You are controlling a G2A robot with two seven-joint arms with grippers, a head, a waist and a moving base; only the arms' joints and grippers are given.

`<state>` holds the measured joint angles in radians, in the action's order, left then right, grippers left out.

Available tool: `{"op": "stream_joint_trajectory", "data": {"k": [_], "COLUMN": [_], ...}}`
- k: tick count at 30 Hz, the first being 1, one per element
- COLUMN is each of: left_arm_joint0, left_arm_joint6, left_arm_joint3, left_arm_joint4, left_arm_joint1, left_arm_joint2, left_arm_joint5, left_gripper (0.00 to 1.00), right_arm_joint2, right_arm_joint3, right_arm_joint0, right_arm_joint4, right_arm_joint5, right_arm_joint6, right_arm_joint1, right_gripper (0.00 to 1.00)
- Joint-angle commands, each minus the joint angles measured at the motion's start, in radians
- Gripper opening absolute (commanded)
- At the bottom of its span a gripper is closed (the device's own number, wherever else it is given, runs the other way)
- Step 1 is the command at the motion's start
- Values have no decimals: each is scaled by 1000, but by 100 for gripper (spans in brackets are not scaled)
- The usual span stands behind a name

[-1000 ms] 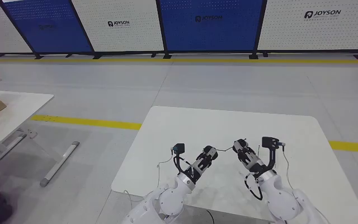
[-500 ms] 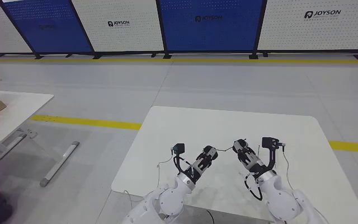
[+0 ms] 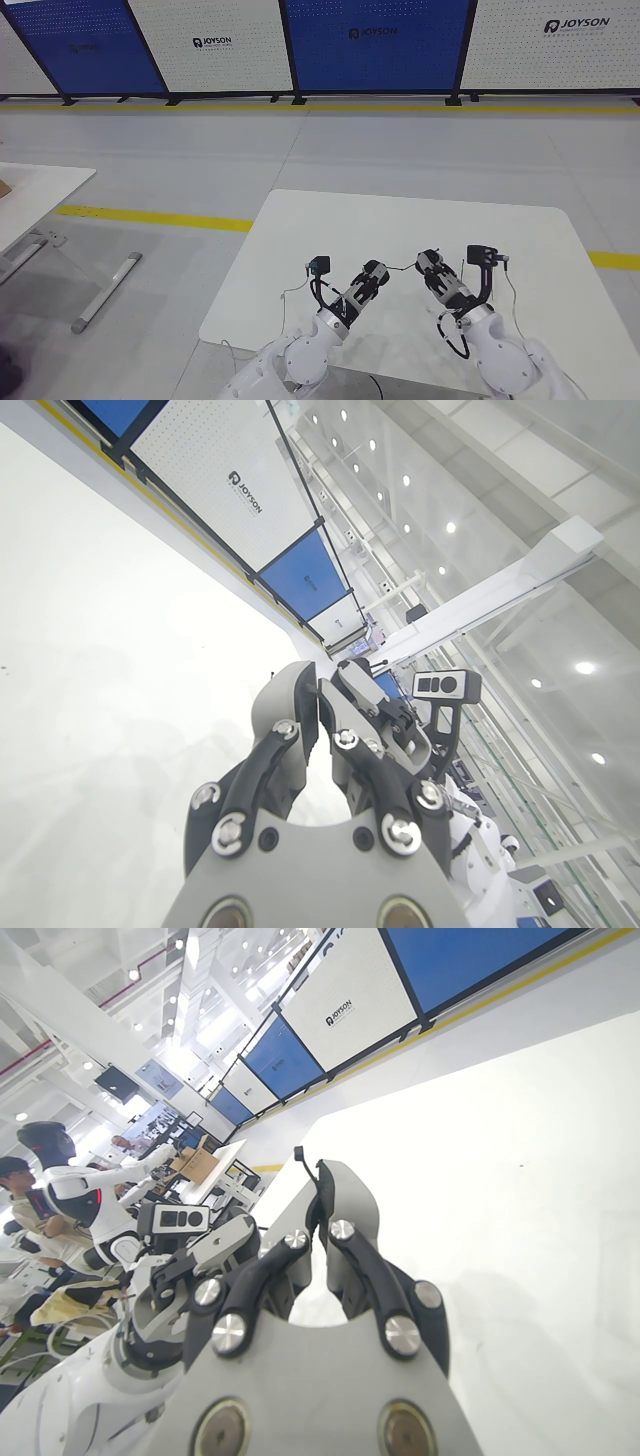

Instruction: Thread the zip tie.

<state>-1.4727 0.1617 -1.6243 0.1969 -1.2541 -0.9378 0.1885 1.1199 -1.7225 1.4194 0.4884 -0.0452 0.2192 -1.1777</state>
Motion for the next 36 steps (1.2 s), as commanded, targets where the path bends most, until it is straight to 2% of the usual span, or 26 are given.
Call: {"op": "stream_joint_trajectory", "data": {"k": [1, 15, 26, 36], "left_arm_joint0": [0, 0, 0, 0], "left_arm_joint6": [0, 0, 0, 0], "left_arm_joint3": [0, 0, 0, 0], "left_arm_joint4": [0, 0, 0, 0], "left_arm_joint1": [0, 0, 0, 0], "left_arm_joint2": [0, 0, 0, 0], "left_arm_joint5": [0, 0, 0, 0], "left_gripper": [0, 0, 0, 0], "right_arm_joint2": [-1, -4, -39, 18], "right_arm_joint3": [2, 10, 57, 12], "right_arm_joint0": [-2, -7, -34, 15], "right_arm_joint4": [1, 3, -5, 4], "right_arm_joint5": [0, -14, -24, -28], "right_arm_joint6": [0, 0, 9, -27], "right_arm_joint1": [-2, -11, -25, -20], "right_gripper": [0, 0, 0, 0]}}
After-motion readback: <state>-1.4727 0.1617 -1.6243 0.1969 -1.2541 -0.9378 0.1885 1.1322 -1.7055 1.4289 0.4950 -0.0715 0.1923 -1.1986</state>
